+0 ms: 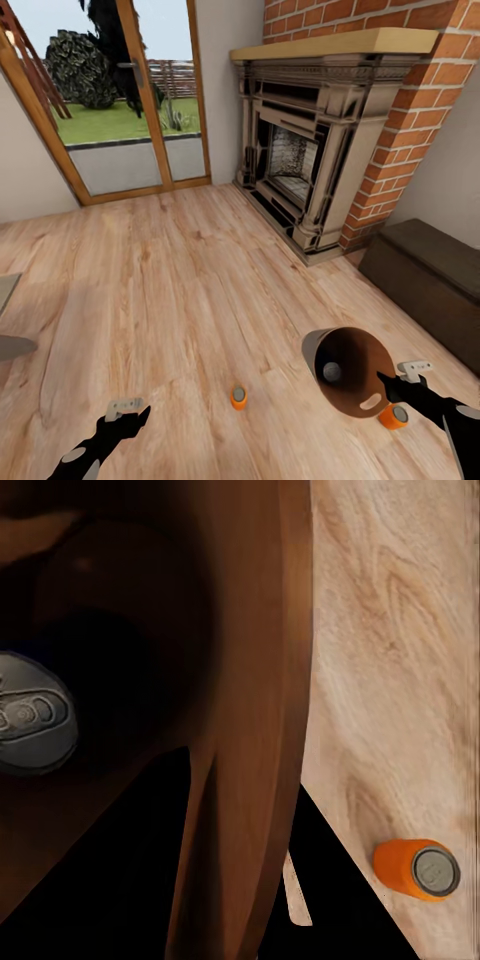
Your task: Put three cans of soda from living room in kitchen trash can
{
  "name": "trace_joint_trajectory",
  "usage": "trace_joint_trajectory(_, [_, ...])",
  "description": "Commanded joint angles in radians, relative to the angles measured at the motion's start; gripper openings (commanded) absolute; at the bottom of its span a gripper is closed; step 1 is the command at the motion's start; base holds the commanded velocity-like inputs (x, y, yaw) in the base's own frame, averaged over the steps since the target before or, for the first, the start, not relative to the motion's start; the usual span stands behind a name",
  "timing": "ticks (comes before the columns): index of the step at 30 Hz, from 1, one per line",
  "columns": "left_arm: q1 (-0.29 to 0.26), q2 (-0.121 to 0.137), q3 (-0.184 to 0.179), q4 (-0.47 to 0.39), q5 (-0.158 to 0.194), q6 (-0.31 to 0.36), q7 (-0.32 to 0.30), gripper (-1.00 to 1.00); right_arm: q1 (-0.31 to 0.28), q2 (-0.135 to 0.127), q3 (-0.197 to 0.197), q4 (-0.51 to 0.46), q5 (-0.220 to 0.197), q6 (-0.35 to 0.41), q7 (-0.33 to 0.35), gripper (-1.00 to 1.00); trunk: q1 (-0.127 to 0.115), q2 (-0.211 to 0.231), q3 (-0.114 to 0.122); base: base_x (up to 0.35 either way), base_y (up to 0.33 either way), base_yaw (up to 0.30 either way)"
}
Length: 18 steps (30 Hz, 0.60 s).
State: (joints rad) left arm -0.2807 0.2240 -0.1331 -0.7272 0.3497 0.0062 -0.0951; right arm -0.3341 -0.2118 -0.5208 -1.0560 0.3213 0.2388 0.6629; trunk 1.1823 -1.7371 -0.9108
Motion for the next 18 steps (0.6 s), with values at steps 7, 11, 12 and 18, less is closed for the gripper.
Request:
trace_joint_trajectory(7, [0.0, 0.0, 0.0, 0.0, 0.0, -0.004, 0.0, 1.0, 0.0, 0.0, -0.009, 0.002, -0.013, 0.004, 0.006, -1.0, 0.0, 0.0, 0.004, 0.286, -0.045, -0.242])
trace_joint_trajectory(11, [0.0, 0.0, 0.0, 0.0, 0.0, -0.006, 0.0, 1.0, 0.0, 0.001, -0.01, 0.002, -0.012, 0.004, 0.005, -1.0, 0.0, 0.0, 0.007, 0.277, -0.146, -0.23])
trace_joint_trajectory(12, [0.0, 0.0, 0.0, 0.0, 0.0, -0.006, 0.0, 1.0, 0.0, 0.001, -0.01, 0.002, -0.012, 0.004, 0.005, -1.0, 0.0, 0.0, 0.007, 0.275, -0.155, -0.16])
trace_joint_trajectory(18, [-0.005, -0.038, -0.011, -0.009, -0.002, 0.03, -0.002, 1.0, 0.0, 0.005, -0.009, 0.002, -0.012, 0.004, 0.003, -1.0, 0.0, 0.0, 0.008, 0.268, -0.066, -0.056])
